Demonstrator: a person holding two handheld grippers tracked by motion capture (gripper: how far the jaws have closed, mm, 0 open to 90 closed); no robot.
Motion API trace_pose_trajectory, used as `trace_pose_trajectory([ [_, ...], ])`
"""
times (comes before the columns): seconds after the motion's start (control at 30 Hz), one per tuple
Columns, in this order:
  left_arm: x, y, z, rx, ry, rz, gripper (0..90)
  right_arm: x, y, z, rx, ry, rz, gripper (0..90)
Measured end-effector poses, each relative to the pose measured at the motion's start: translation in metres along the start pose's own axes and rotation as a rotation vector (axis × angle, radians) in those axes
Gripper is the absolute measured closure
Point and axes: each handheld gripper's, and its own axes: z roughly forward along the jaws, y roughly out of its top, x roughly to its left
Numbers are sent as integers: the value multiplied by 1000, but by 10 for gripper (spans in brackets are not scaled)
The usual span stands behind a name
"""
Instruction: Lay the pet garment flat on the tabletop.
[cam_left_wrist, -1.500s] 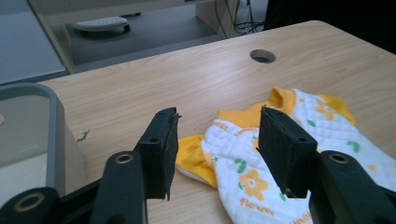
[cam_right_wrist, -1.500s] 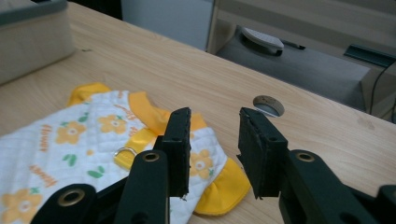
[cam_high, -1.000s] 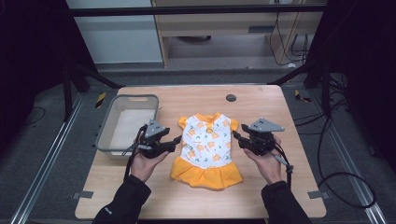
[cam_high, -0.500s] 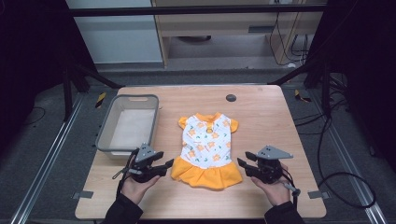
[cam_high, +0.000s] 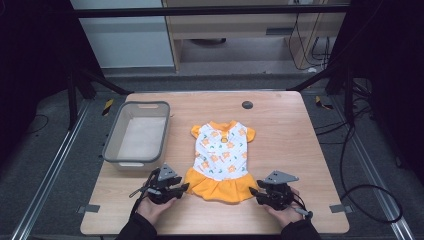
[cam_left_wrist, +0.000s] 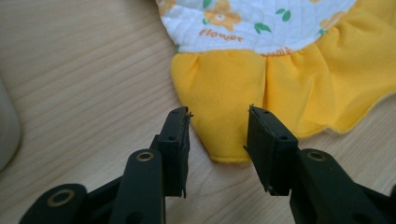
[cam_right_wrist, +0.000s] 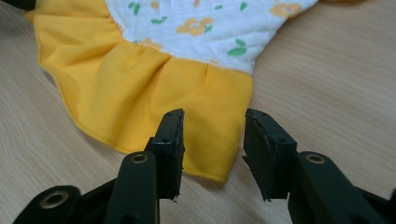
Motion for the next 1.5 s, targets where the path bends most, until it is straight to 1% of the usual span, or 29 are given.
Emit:
trace_pose_trajectory([
  [0.07, -1, 0, 3, 15, -3, 5, 639, 0, -1, 2, 23, -5, -5, 632],
  [0.13, -2, -1, 6, 42, -9, 7, 705, 0, -2, 4, 40, 3, -8, 693],
  [0.17, -2, -1, 7, 51, -7, 9, 736, 1, -2, 5, 57, 4, -2, 726],
  [0.2, -3, -1, 8, 57, -11, 9, 768, 1, -2, 6, 68, -1, -2, 754],
  [0.27, -4, -1, 8, 63, -23, 2, 823, 0, -2, 6, 75, 8, 5, 808],
  [0.33, -6, 0, 8, 69, -22, 3, 854, 0, -1, 5, 85, 11, 11, 840],
  [0.43, -7, 0, 6, 75, -25, 12, 866, -2, 0, 4, 90, 14, 15, 851],
  [0.5, -8, 1, 3, 69, -32, 9, 869, -5, 1, 2, 88, 8, 14, 851],
  [0.53, -9, 2, 1, 66, -38, 7, 870, -6, 1, 1, 84, -1, 22, 850],
  [0.6, -11, 1, -2, 61, -46, 15, 871, -11, 1, -1, 80, -27, 19, 845],
  [0.63, -12, 1, -4, 64, -51, 24, 870, -14, 0, -2, 75, -39, 20, 842],
  [0.67, -14, 1, -4, 66, -55, 23, 871, -16, 0, -2, 77, -51, 22, 838],
  [0.73, -19, 0, -3, 73, -56, 37, 869, -20, -1, -1, 77, -75, 20, 829],
  [0.8, -21, 0, -3, 73, -52, 49, 861, -21, 0, 0, 80, -85, 25, 818],
  [0.87, -21, 1, -6, 48, -46, 51, 831, -22, 0, 0, 74, -83, 20, 803],
  [0.9, -20, 1, -9, 32, -42, 48, 788, -21, 0, -2, 63, -78, 23, 789],
  [0.97, -20, 2, -18, -33, -41, 48, 735, -20, 1, -7, 27, -70, 26, 770],
  [1.0, -21, 4, -22, -60, -39, 47, 701, -19, 2, -10, 9, -66, 26, 762],
  [1.03, -22, 5, -24, -82, -36, 47, 685, -18, 2, -12, -13, -61, 22, 755],
  [1.07, -22, 6, -26, -95, -36, 49, 678, -18, 3, -14, -33, -55, 17, 756],
  [1.1, -23, 8, -26, -106, -36, 52, 668, -17, 4, -16, -41, -52, 17, 759],
  [1.17, -24, 12, -22, -104, -44, 52, 676, -14, 6, -15, -63, -21, 26, 796],
  [1.27, -25, 17, -12, -75, -58, 60, 739, -6, 9, -12, -56, 27, 25, 849],
  [1.33, -26, 19, -3, -55, -71, 70, 794, 4, 12, -7, -60, 78, 4, 884],
  [1.4, -27, 19, 4, -22, -70, 87, 837, 14, 14, -3, -65, 136, 5, 898],
  [1.5, -28, 16, 10, 8, -87, 95, 854, 28, 16, 7, -56, 185, -9, 900],
])
